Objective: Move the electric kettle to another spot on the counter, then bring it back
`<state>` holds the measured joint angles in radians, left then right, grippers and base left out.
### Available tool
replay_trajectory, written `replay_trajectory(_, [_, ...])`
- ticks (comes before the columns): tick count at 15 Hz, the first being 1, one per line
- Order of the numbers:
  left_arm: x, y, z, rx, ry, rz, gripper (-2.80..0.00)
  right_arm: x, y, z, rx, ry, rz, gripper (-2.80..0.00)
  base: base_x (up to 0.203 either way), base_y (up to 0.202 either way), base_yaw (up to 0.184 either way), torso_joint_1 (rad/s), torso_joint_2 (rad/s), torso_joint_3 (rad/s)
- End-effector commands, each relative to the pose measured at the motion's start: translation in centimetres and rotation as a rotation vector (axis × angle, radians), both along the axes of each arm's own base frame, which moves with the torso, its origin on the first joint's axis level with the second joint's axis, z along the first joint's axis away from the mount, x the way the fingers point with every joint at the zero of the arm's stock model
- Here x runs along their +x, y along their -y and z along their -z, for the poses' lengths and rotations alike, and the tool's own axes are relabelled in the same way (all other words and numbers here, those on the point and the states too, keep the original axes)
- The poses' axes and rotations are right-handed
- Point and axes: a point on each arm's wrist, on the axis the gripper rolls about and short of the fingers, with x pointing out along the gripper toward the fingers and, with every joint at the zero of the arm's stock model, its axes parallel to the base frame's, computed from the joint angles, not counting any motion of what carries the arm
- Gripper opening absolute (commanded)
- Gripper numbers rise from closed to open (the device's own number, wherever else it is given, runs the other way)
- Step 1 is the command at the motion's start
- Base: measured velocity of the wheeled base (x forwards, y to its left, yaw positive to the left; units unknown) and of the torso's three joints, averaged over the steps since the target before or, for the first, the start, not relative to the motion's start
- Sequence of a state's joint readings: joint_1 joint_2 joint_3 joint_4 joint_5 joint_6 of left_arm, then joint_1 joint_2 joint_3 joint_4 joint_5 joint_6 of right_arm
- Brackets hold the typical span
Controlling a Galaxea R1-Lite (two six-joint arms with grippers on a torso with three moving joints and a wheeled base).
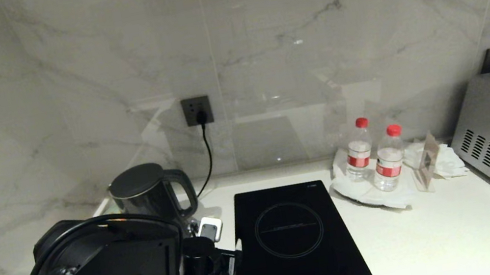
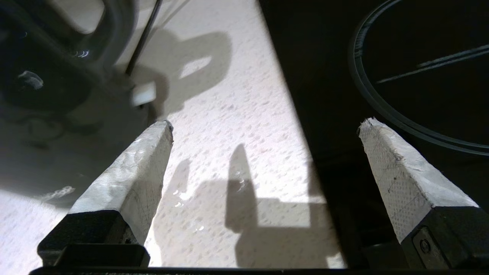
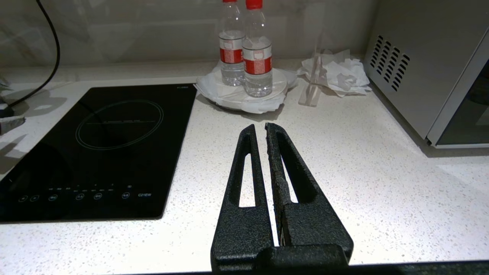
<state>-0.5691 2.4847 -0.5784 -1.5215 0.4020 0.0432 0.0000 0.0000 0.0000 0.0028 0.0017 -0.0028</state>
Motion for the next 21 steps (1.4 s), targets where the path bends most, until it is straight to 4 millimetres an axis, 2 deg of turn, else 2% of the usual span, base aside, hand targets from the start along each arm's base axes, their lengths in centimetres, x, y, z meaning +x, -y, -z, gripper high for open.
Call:
replay_trajectory(1, [-0.2, 0.1, -0.1, -0.001, 0.006, -0.003, 0.0, 0.0, 0.0, 0.0, 0.0, 0.0, 0.0, -2.8, 0.0, 0.0, 0.0, 0.002, 0.0, -0.09])
replay_trajectory(17, [-0.8, -0.3, -0.3, -0.025, -0.016, -0.006, 0.0, 0.0, 0.0, 0.0, 0.0, 0.0, 0.0, -2.8, 0.0, 0.0, 0.0, 0.003, 0.0, -0.172])
replay_trajectory(19, [-0.5, 0.7, -1.0, -0.051, 0.02, 0.005, 0.0, 0.0, 0.0, 0.0, 0.0, 0.0, 0.0, -2.8, 0.0, 0.0, 0.0, 0.003, 0.0, -0.018])
replay_trajectory(21, [1.0, 1.7, -1.9, -0.099, 0.095, -0.047, 0.0, 0.0, 0.0, 0.0, 0.0, 0.0, 0.0, -2.8, 0.0, 0.0, 0.0, 0.0, 0.0, 0.0])
